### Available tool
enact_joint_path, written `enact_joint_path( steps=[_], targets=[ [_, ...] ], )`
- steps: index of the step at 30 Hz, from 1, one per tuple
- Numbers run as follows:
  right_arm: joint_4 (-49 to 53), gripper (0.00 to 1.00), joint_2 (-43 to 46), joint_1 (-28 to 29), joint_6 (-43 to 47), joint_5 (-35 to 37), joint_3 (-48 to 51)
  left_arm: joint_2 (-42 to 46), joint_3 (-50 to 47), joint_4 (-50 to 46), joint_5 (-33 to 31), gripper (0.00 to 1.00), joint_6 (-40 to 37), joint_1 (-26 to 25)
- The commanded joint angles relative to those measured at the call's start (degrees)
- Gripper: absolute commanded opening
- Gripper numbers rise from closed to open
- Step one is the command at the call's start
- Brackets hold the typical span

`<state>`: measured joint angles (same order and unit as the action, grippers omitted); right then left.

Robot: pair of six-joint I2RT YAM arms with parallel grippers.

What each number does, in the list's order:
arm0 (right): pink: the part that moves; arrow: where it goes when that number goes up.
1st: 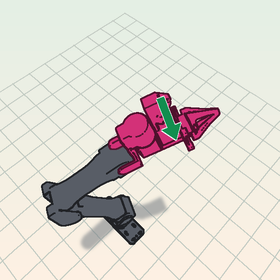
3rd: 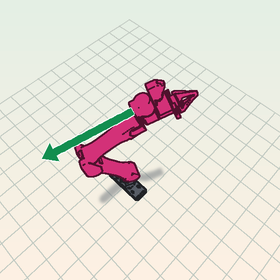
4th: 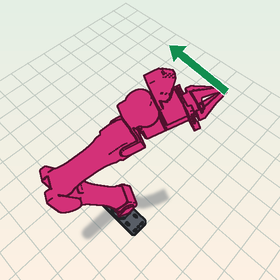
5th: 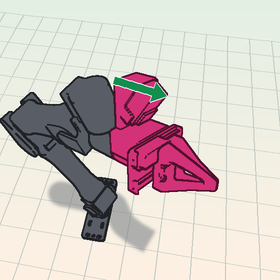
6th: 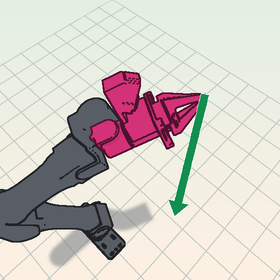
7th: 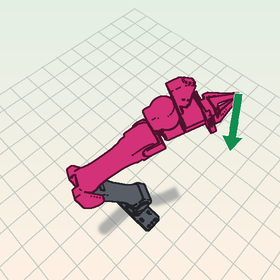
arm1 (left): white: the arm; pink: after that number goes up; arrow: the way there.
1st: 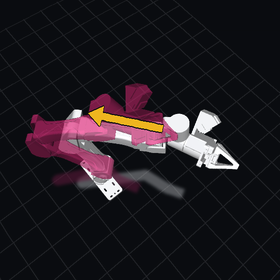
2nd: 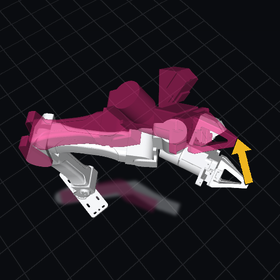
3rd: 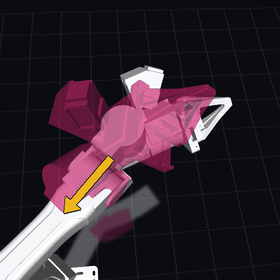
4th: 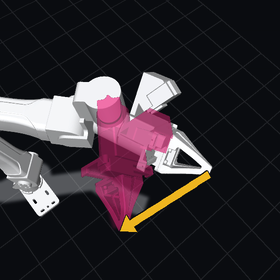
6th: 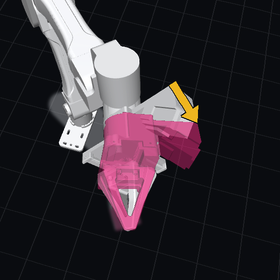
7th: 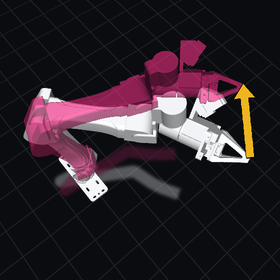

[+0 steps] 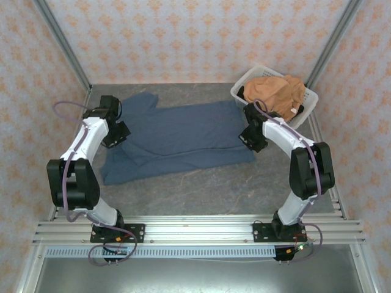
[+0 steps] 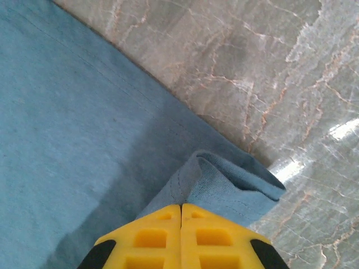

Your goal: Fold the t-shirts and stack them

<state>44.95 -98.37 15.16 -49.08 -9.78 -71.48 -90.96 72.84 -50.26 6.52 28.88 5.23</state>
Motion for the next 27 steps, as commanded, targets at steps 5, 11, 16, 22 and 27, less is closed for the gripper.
enact_joint_path(
  steps=[5,11,16,22,27],
  targets=[
    [0.2,0.0,-3.6,-0.4,-0.4,3.7,-3.5,-2.1,1.7,0.2,-4.2,0.0,-1.6,-0.5],
    [-0.5,0.0,-5.6,-0.5,-0.3,4.6,-4.2,-3.3,1.6,0.6,-5.7,0.0,-0.9,-0.6],
    [-1.2,0.0,-6.4,-0.5,-0.3,5.5,-5.0,-3.9,1.5,0.9,-6.7,0.0,-0.5,-0.6],
    [-1.5,0.0,-8.2,-0.6,-0.4,6.1,-7.2,-4.8,1.9,1.2,-7.1,0.0,-0.3,-0.5],
    [-0.8,0.0,-10.4,-0.6,-0.1,6.3,-9.5,-6.3,2.9,1.4,-7.0,0.0,-0.3,-0.6]
  ],
)
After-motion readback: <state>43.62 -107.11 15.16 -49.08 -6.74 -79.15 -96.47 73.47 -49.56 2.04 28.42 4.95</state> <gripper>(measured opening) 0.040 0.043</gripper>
